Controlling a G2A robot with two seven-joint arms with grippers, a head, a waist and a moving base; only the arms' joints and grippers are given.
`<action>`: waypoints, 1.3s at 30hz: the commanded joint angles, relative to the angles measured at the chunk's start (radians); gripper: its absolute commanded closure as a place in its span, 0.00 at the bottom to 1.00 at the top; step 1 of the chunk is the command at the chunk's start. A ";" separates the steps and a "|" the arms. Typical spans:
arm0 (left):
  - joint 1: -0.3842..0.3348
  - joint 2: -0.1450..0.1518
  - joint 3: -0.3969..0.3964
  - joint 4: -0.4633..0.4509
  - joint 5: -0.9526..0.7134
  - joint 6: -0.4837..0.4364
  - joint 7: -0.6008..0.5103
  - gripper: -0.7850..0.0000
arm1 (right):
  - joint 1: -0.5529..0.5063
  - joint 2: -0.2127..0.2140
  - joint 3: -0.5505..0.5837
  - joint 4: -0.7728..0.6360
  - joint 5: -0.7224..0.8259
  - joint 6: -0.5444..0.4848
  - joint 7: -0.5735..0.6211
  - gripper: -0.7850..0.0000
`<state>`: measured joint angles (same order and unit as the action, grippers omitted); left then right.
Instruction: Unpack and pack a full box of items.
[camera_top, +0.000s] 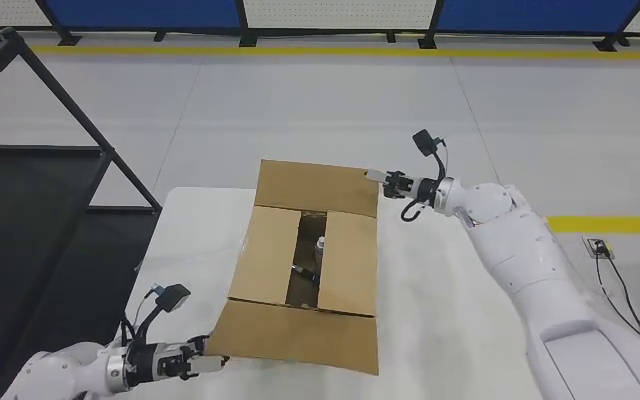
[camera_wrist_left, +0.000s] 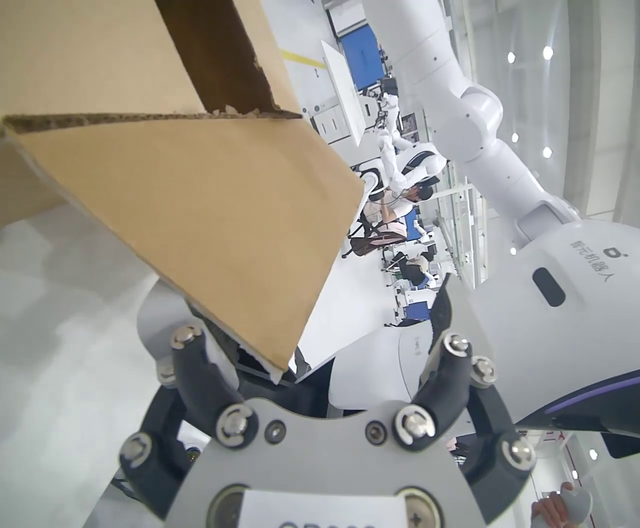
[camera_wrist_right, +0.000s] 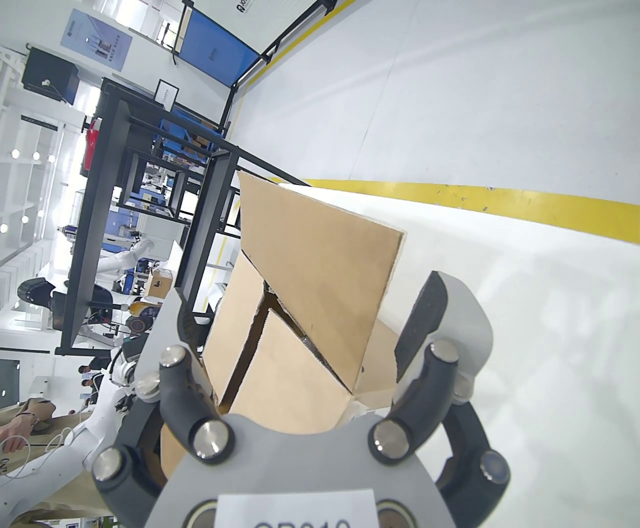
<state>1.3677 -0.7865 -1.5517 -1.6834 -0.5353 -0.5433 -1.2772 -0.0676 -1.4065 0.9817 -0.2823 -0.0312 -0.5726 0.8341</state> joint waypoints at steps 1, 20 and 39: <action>0.007 0.009 -0.008 -0.014 -0.013 -0.005 0.005 0.00 | -0.001 -0.006 0.007 0.017 0.034 -0.001 0.028 0.00; 0.041 0.059 -0.061 -0.033 -0.089 -0.070 0.070 0.00 | 0.018 -0.018 0.095 0.050 0.287 -0.129 0.270 0.00; -0.088 0.036 0.018 0.040 -0.109 -0.074 0.182 0.00 | 0.005 0.013 0.007 -0.206 0.321 -0.016 0.398 0.00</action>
<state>1.2865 -0.7487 -1.5400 -1.6453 -0.6475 -0.6190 -1.1081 -0.0617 -1.3940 0.9928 -0.4801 0.2830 -0.5964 1.2239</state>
